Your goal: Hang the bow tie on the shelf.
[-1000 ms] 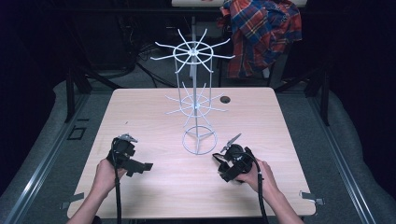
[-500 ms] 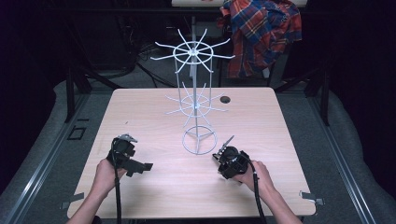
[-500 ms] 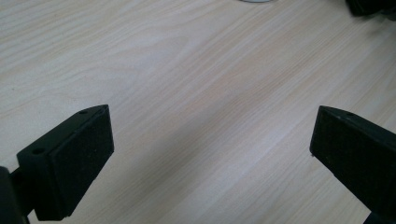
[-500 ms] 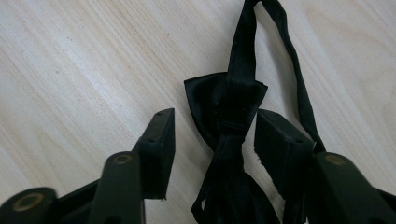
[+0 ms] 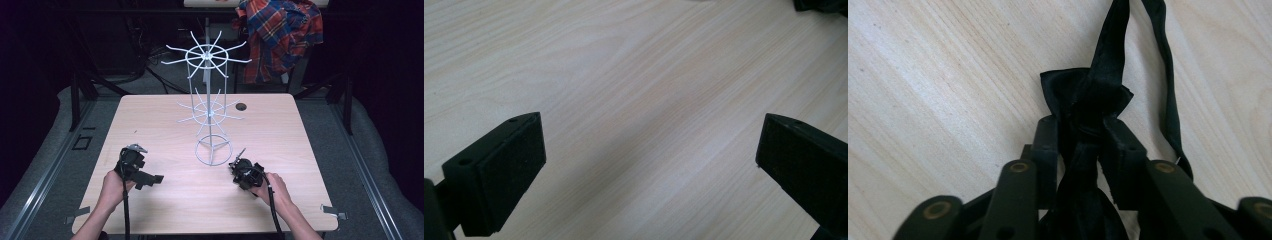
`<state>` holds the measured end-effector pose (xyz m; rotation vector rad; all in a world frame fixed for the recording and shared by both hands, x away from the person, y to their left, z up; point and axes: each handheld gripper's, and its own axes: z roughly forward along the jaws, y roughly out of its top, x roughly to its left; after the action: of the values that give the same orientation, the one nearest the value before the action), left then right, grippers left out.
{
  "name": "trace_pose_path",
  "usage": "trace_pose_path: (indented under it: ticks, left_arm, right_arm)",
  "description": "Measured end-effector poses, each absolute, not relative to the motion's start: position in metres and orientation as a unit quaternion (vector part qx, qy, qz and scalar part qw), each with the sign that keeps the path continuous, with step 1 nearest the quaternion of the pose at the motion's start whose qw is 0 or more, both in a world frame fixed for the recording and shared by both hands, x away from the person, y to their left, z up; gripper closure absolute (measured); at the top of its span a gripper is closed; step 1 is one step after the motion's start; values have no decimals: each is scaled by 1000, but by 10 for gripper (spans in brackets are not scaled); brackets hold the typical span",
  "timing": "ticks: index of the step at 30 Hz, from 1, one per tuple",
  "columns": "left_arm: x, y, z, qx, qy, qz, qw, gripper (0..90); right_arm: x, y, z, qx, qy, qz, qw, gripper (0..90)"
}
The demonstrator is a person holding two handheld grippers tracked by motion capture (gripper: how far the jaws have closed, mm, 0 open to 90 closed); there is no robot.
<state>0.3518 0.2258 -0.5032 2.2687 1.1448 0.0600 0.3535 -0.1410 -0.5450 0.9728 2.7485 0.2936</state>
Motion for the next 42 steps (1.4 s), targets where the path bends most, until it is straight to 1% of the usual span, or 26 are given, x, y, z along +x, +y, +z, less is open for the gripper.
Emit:
trace_pose_path:
  ticks: [6,10,19,30,42]
  left_arm:
    - [352,225,-503,853,429,21,295,0]
    - [352,226,-503,853,429,21,295,0]
    - [352,226,-503,854,428,21,295,0]
    - [352,226,-504,856,425,20,294,0]
    - [352,225,-503,856,425,20,292,0]
  right_arm:
    - [353,-142,-544,338,929,107,106,782]
    - [354,-144,-542,344,927,111,100,784]
    - [355,-157,-513,356,912,176,104,783]
    - [354,-172,-491,374,892,229,108,783]
    - [356,-193,-469,398,868,269,129,783]
